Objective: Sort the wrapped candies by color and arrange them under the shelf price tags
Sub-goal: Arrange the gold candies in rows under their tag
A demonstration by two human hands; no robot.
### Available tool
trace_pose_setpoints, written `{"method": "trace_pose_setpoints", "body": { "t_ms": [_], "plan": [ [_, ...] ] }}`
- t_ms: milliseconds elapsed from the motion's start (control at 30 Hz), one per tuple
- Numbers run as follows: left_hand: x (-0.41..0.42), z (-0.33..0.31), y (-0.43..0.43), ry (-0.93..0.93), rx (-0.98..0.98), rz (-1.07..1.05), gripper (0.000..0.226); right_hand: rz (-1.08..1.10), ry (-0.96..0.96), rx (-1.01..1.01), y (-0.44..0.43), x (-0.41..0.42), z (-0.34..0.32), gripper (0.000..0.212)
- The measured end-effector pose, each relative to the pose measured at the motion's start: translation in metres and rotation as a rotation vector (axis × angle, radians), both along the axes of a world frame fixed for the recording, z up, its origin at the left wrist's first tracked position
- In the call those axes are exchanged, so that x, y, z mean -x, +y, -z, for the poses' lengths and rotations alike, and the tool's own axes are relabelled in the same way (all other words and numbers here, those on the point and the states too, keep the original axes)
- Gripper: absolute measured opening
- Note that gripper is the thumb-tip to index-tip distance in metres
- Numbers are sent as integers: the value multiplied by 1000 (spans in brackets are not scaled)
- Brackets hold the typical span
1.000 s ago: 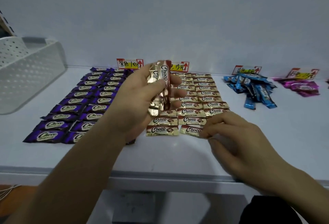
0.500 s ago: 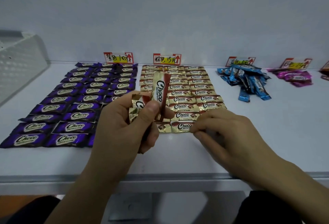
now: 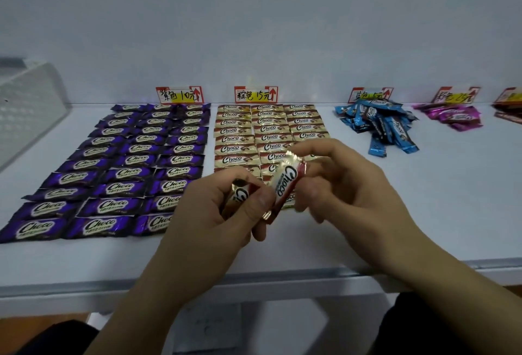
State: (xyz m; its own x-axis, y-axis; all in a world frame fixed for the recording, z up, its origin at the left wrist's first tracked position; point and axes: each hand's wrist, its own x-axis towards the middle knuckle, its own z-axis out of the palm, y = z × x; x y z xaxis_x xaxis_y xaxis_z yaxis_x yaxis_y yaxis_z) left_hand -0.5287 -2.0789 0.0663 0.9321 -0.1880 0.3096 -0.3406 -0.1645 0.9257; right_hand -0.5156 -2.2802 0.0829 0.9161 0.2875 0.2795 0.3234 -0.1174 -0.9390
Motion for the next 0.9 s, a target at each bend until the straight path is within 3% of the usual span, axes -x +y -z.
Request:
{"method": "trace_pose_setpoints", "body": {
  "t_ms": [200, 267, 333, 367, 400, 467, 567, 700, 900],
  "plan": [
    [5, -1, 0, -89, -232, 51, 22, 86, 17, -120, -15, -7, -9, 18],
    [-8, -2, 4, 76, -226, 84, 29, 136, 22, 20, -43, -14, -10, 24],
    [-19, -2, 11, 372, -130, 191, 43, 143, -26, 255, -65, -18, -7, 33],
    [-19, 2, 12, 379, -48, 263, 29, 154, -68, 357, -72, -17, -4, 32],
    [-22, 8, 8, 368, 69, 290, 12, 173, -106, 438, -76, -16, 0, 28],
    [-16, 2, -2, 310, 137, 210, 45, 213, -172, 558, -79, -13, 10, 19],
    [-2, 1, -12, 83, 53, 208, 43, 295, -367, 724, -77, -11, 21, 15],
    [-4, 2, -12, 105, 84, 158, 35, 301, -425, 758, -77, -5, 25, 7],
    [1, -7, -15, 117, 69, 53, 21, 201, -456, 850, -76, -3, 29, 17]
  ]
}}
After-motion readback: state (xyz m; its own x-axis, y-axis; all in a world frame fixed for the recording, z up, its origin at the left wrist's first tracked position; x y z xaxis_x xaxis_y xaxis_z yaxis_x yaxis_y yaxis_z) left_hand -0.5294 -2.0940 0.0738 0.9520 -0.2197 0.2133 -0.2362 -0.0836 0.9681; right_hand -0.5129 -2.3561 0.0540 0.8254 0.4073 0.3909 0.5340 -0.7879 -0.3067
